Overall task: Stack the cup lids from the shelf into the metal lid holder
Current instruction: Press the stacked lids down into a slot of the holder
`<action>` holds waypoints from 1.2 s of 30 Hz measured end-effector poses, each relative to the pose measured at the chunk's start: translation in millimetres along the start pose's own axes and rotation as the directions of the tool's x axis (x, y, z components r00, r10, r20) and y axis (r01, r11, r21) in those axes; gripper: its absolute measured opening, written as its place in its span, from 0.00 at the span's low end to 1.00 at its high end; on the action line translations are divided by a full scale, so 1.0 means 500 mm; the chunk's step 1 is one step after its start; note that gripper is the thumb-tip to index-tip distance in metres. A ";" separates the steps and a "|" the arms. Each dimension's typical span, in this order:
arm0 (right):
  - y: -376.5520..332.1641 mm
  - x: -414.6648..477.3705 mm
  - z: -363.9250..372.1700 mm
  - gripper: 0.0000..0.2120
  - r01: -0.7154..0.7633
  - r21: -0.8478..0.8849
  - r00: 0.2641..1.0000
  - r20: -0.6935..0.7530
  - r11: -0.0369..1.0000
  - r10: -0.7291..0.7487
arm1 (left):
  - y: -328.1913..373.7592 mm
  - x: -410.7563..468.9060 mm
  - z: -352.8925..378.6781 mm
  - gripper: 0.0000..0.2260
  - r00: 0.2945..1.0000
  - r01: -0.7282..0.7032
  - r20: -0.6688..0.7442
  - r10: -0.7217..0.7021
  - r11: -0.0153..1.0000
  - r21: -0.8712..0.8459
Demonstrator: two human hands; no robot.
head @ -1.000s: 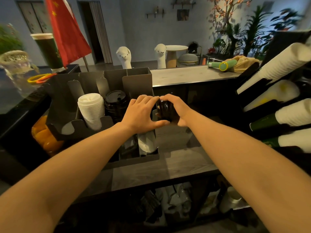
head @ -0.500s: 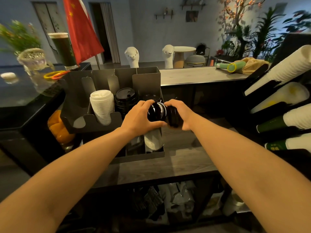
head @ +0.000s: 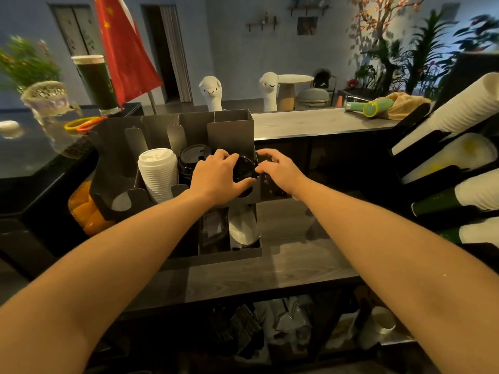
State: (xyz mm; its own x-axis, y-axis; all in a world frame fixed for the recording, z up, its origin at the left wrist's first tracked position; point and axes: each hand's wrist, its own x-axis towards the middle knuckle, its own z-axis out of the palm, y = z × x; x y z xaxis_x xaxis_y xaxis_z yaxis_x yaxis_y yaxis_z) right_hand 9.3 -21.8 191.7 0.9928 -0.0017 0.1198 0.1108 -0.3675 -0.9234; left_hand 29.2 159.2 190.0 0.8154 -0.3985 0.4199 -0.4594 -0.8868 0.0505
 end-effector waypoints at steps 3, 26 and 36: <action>-0.009 0.023 -0.012 0.27 0.091 -0.259 0.992 0.113 0.962 -0.063 | -0.007 0.040 -0.010 0.31 0.999 -0.025 0.030 0.021 0.990 0.138; -0.024 0.176 -0.038 0.13 0.409 -0.697 0.863 0.506 0.589 0.000 | 0.010 0.174 0.044 0.13 0.950 -0.132 0.311 -0.004 0.901 0.414; -0.021 0.169 -0.042 0.23 0.384 -0.664 0.875 0.483 0.642 -0.024 | -0.020 0.167 0.023 0.21 0.971 -0.161 0.226 0.084 0.924 0.347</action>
State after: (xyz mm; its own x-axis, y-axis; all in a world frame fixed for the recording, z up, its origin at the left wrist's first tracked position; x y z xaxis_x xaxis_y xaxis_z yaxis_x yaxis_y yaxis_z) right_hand 91.1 -37.7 219.1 0.8884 0.4565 -0.0493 0.4220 -0.8540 -0.3044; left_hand 105.8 132.0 214.1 0.8324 -0.5140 0.2073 -0.4331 -0.8366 -0.3353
